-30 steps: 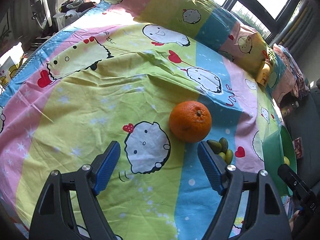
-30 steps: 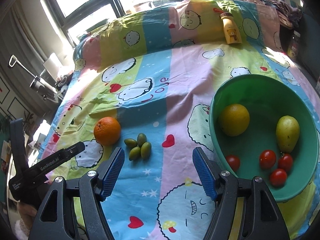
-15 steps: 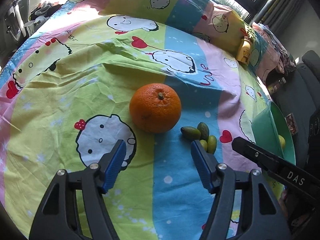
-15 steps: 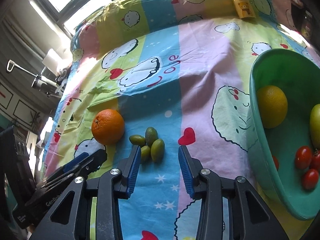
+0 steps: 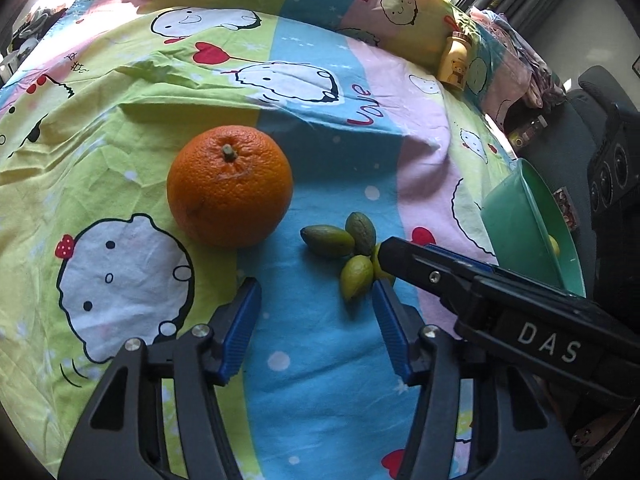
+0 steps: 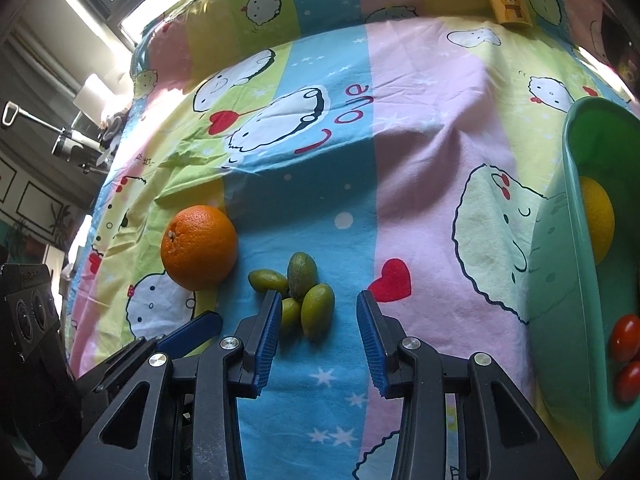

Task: Organize fruits

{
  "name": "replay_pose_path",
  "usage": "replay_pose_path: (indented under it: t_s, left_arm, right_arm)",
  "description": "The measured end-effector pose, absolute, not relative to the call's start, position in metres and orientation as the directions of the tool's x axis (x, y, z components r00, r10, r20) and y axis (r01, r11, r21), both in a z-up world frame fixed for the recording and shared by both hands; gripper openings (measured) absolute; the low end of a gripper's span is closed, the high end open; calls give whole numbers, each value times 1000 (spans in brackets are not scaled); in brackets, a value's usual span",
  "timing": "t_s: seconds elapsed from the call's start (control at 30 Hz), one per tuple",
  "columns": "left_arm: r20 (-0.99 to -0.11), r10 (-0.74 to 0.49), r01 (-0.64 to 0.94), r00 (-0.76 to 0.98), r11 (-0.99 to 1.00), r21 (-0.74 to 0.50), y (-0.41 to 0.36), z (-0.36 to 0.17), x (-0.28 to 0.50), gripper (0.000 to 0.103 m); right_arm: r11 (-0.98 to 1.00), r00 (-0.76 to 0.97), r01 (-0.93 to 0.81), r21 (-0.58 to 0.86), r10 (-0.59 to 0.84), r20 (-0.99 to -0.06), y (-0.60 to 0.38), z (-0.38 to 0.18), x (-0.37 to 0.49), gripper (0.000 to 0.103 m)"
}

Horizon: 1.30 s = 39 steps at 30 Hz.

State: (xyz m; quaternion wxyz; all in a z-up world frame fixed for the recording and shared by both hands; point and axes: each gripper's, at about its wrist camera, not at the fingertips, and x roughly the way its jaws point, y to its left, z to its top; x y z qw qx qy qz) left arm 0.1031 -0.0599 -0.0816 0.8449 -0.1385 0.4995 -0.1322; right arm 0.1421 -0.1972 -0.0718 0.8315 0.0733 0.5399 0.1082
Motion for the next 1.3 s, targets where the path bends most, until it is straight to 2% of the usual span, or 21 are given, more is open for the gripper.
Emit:
replay_pose_path:
  t_s: [0.07, 0.37, 0.43, 0.63, 0.8, 1.03, 1.3]
  left_arm:
    - [-802, -372, 92, 467, 923, -374, -61, -82, 103, 57]
    - [-797, -374, 146, 475, 926, -348, -74, -83, 106, 43]
    - [-790, -399, 154, 466, 915, -372, -73, -85, 108, 37]
    - [-782, -426, 169, 456, 903, -394, -80, -85, 109, 29]
    - [-782, -435, 162, 447, 899, -407, -81, -87, 110, 17]
    - [-792, -404, 161, 458, 914, -373, -85, -86, 106, 17]
    - [-751, -441, 160, 491, 893, -420, -77, -69, 96, 17]
  right_arm:
    - [968, 387, -101, 228, 250, -888, -196, -74, 144, 42]
    - [974, 372, -87, 211, 229, -899, -199, -84, 150, 40]
    - [974, 371, -89, 209, 228, -900, -199, -83, 151, 37]
    - [977, 385, -105, 188, 214, -898, -195, -85, 150, 23]
    - [974, 393, -109, 200, 227, -891, -196, -86, 148, 21]
    - [973, 401, -104, 207, 231, -886, -198, -84, 143, 21]
    - [970, 451, -89, 227, 243, -859, -212, -62, 133, 21]
